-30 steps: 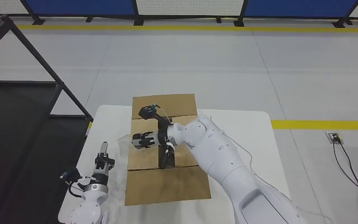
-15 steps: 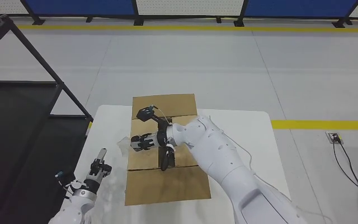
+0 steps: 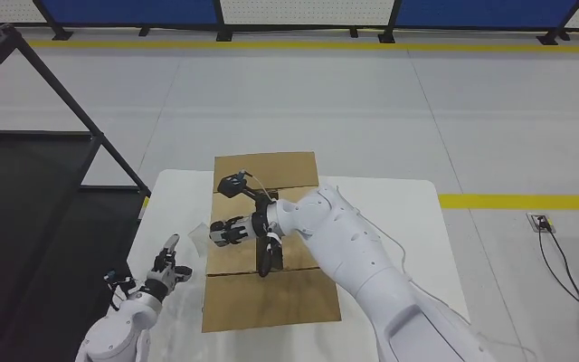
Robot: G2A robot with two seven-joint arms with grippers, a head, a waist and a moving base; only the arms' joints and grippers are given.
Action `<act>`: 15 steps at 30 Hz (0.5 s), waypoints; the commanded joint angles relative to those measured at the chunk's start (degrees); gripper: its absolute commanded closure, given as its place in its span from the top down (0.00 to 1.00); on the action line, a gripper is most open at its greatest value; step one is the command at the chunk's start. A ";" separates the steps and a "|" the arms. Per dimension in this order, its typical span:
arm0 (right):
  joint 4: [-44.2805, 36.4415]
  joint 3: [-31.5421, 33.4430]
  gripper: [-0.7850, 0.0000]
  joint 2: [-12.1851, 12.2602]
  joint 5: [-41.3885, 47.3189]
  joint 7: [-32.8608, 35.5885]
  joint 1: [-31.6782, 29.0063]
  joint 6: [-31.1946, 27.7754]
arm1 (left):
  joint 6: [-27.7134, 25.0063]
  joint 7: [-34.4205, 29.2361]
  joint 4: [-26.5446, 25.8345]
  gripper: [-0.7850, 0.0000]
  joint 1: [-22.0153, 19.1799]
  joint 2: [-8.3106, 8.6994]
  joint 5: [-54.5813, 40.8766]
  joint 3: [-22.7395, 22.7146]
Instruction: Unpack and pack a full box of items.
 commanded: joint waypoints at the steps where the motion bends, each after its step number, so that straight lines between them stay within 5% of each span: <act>1: 0.05 -0.05 0.00 -0.03 -0.03 0.07 0.06 -0.02 | 2.67 -2.83 1.27 1.00 -1.24 0.19 -2.37 -0.43; 15: 0.43 -0.14 0.00 -0.26 0.35 0.71 0.28 0.13 | 12.65 -9.76 6.85 1.00 -5.71 0.68 -19.56 -2.84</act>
